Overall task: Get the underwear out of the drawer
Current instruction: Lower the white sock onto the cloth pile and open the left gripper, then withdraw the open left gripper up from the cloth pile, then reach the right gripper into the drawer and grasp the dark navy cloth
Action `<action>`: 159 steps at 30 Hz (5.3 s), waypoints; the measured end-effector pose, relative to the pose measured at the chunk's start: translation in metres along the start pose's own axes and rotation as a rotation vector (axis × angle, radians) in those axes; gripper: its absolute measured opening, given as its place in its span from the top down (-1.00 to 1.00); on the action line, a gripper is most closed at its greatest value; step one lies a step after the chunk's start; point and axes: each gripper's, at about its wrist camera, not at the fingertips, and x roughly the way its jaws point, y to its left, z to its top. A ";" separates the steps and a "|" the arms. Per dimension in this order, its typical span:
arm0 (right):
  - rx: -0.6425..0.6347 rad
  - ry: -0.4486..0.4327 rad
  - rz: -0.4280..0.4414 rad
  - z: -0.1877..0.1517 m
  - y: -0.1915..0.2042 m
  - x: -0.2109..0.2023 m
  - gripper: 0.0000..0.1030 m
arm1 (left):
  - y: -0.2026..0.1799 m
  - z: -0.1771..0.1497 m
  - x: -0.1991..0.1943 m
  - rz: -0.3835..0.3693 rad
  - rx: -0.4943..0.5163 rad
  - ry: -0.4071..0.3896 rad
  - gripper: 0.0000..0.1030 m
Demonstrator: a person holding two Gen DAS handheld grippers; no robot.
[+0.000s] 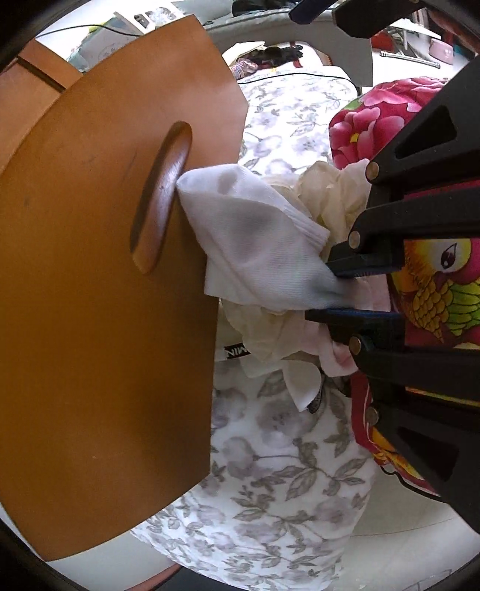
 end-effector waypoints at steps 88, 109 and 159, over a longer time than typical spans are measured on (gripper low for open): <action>-0.027 -0.231 0.038 0.142 0.000 -0.071 -1.00 | 0.041 0.002 -0.138 0.048 -0.008 -0.534 -0.98; -0.063 -0.108 0.014 0.261 0.015 -0.060 -1.00 | 0.016 0.067 -0.162 0.073 0.126 -0.429 -0.98; -0.106 0.665 -0.054 0.179 -0.011 0.176 -0.56 | 0.043 0.059 -0.124 -0.048 0.056 -0.423 -0.98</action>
